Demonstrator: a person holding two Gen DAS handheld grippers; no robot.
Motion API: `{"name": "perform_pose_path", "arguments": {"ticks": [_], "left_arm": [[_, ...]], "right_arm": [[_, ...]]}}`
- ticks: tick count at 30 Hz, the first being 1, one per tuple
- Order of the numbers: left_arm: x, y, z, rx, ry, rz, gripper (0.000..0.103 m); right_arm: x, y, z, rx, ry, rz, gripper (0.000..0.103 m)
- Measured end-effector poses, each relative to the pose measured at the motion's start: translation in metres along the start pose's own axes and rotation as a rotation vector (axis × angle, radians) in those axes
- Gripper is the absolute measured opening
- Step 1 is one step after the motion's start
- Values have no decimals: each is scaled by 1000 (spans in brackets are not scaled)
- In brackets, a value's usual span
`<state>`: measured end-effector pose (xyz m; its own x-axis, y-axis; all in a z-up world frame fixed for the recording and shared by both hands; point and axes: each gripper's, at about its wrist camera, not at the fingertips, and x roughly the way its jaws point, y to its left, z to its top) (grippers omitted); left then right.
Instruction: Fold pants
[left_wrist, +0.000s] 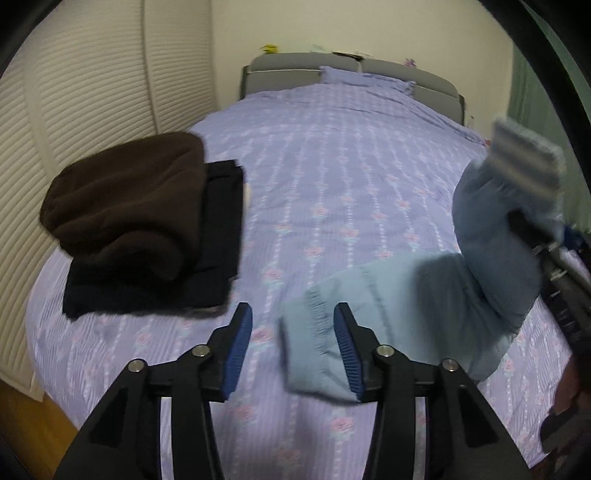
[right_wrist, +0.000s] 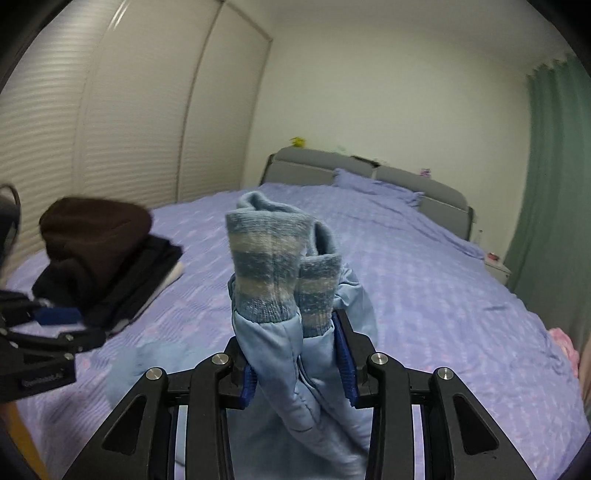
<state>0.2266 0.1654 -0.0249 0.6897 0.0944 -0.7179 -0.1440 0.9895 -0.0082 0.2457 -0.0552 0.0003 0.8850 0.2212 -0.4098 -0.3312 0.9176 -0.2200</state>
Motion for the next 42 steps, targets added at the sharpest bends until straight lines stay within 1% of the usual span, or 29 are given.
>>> {"name": "perform_pose_path", "arguments": {"ticks": [5, 8, 10, 13, 14, 15, 16, 18, 20, 22, 24, 25, 27, 31, 32, 35, 37, 39, 41, 42], "left_arm": [[0, 25, -19, -26, 19, 0, 47], [0, 38, -31, -29, 33, 30, 47], [1, 48, -36, -43, 42, 37, 47], [-1, 61, -40, -80, 51, 33, 47], [-2, 65, -42, -95, 53, 27, 47], [-2, 67, -41, -102, 53, 27, 47], [-3, 70, -42, -112, 53, 30, 47], [-5, 76, -43, -131, 50, 35, 47], [-7, 81, -42, -152, 47, 37, 47], [-11, 83, -41, -165, 42, 41, 48], [-15, 84, -40, -173, 32, 47, 51], [-19, 83, -39, -177, 25, 51, 53], [-22, 81, -37, -183, 16, 58, 53], [-32, 71, -32, -181, 1, 43, 53], [-35, 65, -31, -171, -6, 39, 55], [-43, 50, -28, -154, -28, 38, 61], [-48, 37, -25, -144, -42, 24, 64], [-52, 26, -22, -139, -55, 13, 68], [-56, 12, -20, -130, -68, -7, 73], [-57, 5, -19, -122, -72, -15, 73]], "right_arm": [[30, 49, -14, -109, 90, 16, 36], [40, 73, -24, -154, 135, 44, 37], [44, 86, -31, -187, 158, 63, 39], [44, 97, -39, -211, 180, 98, 50], [43, 99, -41, -211, 180, 117, 59], [40, 99, -42, -203, 181, 150, 69], [37, 100, -42, -185, 183, 196, 71], [28, 100, -43, -159, 183, 248, 71], [25, 97, -44, -146, 181, 265, 71], [21, 88, -44, -109, 188, 304, 71], [17, 79, -40, -60, 183, 360, 72], [15, 74, -38, -31, 182, 404, 72], [7, 67, -35, 13, 173, 469, 71], [-11, 58, -29, 68, 141, 526, 71], [-18, 54, -27, 78, 120, 533, 71], [-45, 31, -24, 125, 38, 496, 71], [-61, 10, -26, 163, -2, 429, 72], [-73, -16, -32, 201, -30, 362, 79], [-78, -40, -37, 230, -41, 318, 80], [-81, -53, -42, 243, -42, 289, 80]]}}
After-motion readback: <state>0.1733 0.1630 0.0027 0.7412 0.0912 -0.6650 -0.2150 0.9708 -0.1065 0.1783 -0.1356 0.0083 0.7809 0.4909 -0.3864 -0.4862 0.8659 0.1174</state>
